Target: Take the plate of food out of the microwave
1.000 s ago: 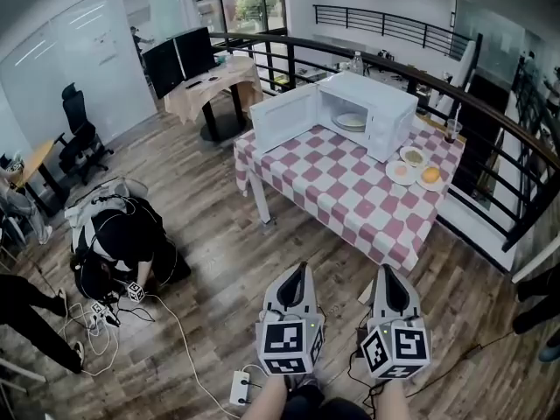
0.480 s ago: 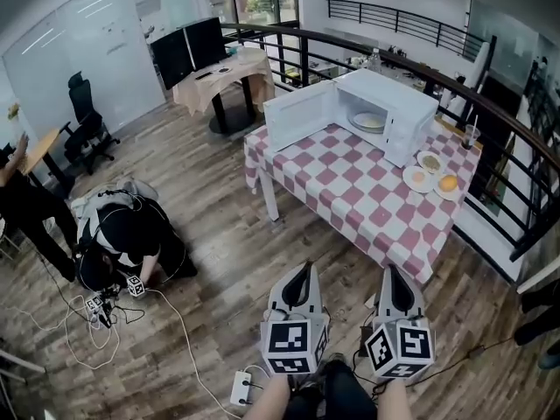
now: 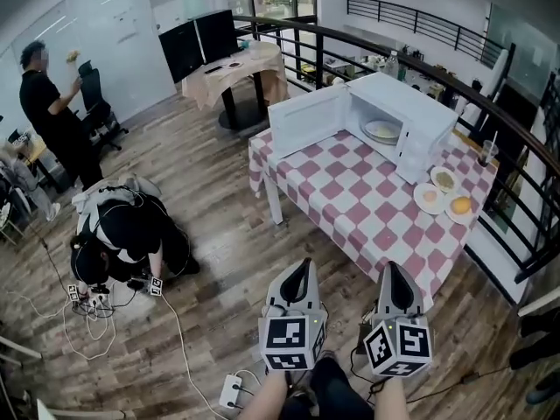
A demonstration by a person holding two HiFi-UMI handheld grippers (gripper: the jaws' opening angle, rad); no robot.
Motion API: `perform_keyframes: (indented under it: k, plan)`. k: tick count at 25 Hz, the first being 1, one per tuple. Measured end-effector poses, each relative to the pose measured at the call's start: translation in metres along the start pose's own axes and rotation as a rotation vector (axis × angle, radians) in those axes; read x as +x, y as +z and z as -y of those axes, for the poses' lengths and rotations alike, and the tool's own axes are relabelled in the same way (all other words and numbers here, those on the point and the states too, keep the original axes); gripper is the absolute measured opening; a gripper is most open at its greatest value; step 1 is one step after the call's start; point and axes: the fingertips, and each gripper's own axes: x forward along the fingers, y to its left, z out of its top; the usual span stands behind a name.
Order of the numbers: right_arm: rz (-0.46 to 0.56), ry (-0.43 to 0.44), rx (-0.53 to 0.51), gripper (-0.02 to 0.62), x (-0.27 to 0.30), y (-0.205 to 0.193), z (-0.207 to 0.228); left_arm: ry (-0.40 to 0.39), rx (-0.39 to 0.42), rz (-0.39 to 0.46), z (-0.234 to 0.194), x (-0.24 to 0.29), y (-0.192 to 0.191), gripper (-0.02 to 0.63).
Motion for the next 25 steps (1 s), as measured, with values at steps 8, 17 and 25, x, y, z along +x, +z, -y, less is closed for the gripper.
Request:
perform_keyframes:
  k: [8,17,25]
  plan:
    - [0.008,0.053,-0.002,-0.006,0.068,0.02,0.029,0.038,-0.001,0.024,0.006,0.069,0.018,0.009]
    - [-0.004,0.077,0.005,-0.006,0.11,0.023,0.054,0.052,-0.03,0.014,0.015,0.119,0.015,0.009]
    - [-0.029,0.098,0.022,-0.006,0.137,0.017,0.062,0.073,-0.037,0.004,0.01,0.143,0.015,0.009]
